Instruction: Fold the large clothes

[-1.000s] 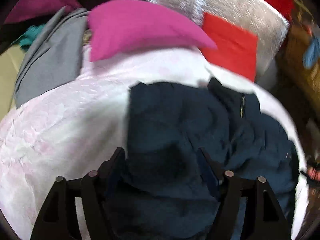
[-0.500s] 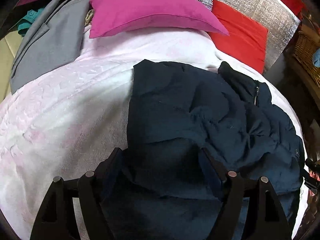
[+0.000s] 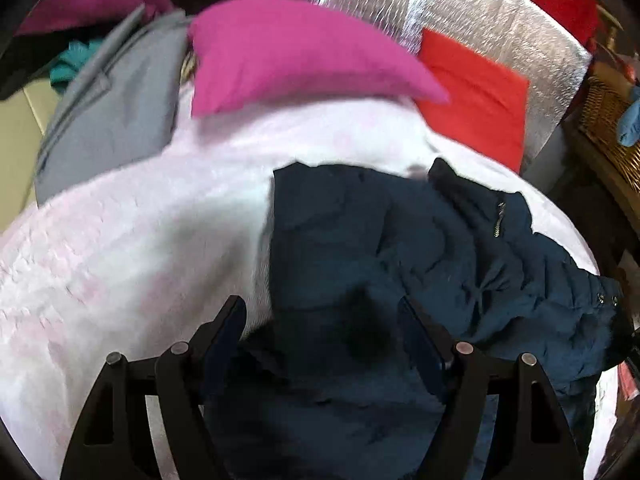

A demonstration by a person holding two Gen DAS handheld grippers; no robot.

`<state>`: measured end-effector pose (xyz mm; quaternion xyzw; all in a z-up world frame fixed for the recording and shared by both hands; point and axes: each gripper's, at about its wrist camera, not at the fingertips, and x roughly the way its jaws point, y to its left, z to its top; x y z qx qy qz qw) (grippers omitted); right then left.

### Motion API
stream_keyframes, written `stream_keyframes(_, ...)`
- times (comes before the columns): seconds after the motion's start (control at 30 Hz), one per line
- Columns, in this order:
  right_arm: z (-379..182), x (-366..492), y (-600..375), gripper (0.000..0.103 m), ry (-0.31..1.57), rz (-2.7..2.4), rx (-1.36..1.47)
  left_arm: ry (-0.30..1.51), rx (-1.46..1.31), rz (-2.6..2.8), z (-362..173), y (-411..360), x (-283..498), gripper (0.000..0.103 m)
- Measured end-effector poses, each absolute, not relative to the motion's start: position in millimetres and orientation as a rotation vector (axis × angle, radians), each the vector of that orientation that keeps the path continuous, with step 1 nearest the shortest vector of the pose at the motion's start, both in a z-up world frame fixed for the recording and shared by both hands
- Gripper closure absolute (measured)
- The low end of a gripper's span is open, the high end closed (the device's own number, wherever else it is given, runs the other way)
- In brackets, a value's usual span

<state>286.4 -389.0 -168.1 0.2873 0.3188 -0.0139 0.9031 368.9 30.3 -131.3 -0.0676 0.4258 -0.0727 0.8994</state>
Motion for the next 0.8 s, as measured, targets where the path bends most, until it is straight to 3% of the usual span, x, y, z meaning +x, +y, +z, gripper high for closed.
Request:
stream_keyframes(0.07, -175, 287, -393, 0.095, 0.676, -0.074, 0.588, 0.913, -0.118, -0.156, -137, 26, 372, 0.025)
stream_keyframes(0.2, -226, 307, -406, 0.094, 0.885, -0.11, 0.661, 1.029, -0.072, -0.148, -165, 18, 382, 0.025)
stream_keyframes(0.3, -206, 300, -407, 0.089, 0.864, -0.118, 0.623, 1.005, -0.07, -0.143, -156, 19, 380, 0.025)
stream_keyframes(0.37, -192, 288, -410, 0.072, 0.815, -0.148, 0.609, 0.976, -0.08, -0.141, -149, 21, 378, 0.025)
stream_keyframes(0.47, -173, 272, -413, 0.058, 0.715, -0.17, 0.585, 0.927, -0.074, -0.15, -140, 16, 375, 0.025)
stream_keyframes(0.8, -184, 302, -350, 0.061, 0.797, 0.012, 0.413, 0.792, 0.016, -0.143, -123, 0, 363, 0.025)
